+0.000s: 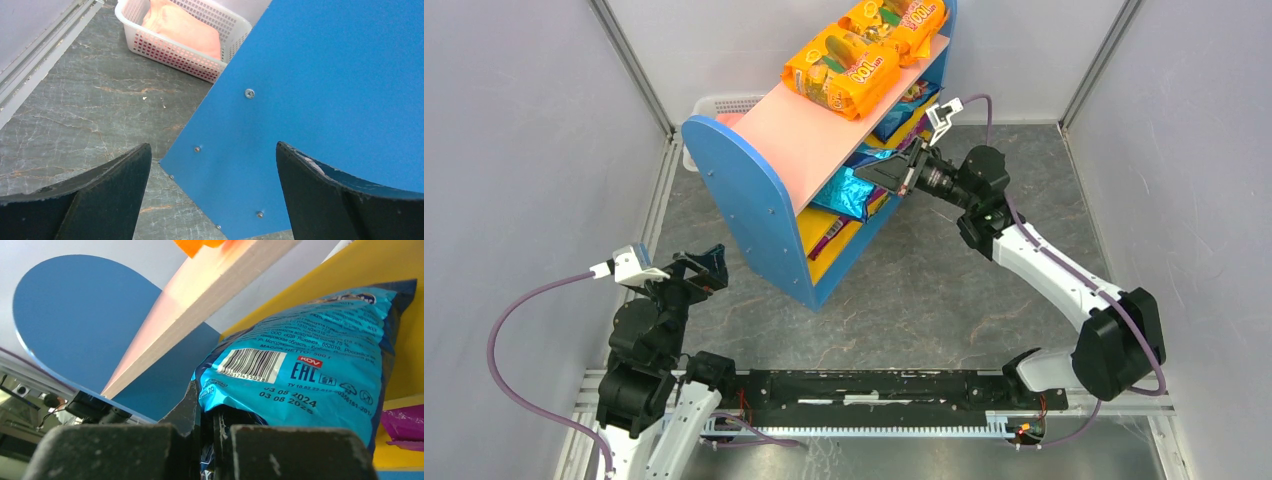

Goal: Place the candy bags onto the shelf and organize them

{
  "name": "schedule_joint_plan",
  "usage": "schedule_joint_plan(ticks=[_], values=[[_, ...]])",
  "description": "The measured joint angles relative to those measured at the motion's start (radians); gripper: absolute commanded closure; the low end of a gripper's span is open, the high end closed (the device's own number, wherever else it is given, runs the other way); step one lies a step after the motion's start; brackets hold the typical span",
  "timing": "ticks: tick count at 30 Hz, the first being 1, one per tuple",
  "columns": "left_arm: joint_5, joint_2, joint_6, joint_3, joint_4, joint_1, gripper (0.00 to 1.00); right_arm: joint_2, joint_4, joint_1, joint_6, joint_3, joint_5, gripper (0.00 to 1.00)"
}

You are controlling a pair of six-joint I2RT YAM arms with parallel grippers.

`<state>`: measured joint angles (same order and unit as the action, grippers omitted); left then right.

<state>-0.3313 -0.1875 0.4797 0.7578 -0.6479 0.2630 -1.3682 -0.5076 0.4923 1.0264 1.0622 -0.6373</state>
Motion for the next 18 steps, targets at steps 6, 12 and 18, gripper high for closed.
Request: schedule_joint_plan(ticks=[6,12,18], values=[[0.0,0.0,0.0,0.0,0.0,0.0,0.0,-0.02,-0.036,0.04,-0.006,-0.051,0.109,1.0],[0.0,0.0,0.0,0.0,0.0,0.0,0.0,-0.102,-0.068,0.053,0.008,-0.056,0.171,1.0],[0.0,0.0,0.0,0.0,0.0,0.0,0.0,-0.15,-0.128,0.06,0.034,-0.056,0.212,1.0]])
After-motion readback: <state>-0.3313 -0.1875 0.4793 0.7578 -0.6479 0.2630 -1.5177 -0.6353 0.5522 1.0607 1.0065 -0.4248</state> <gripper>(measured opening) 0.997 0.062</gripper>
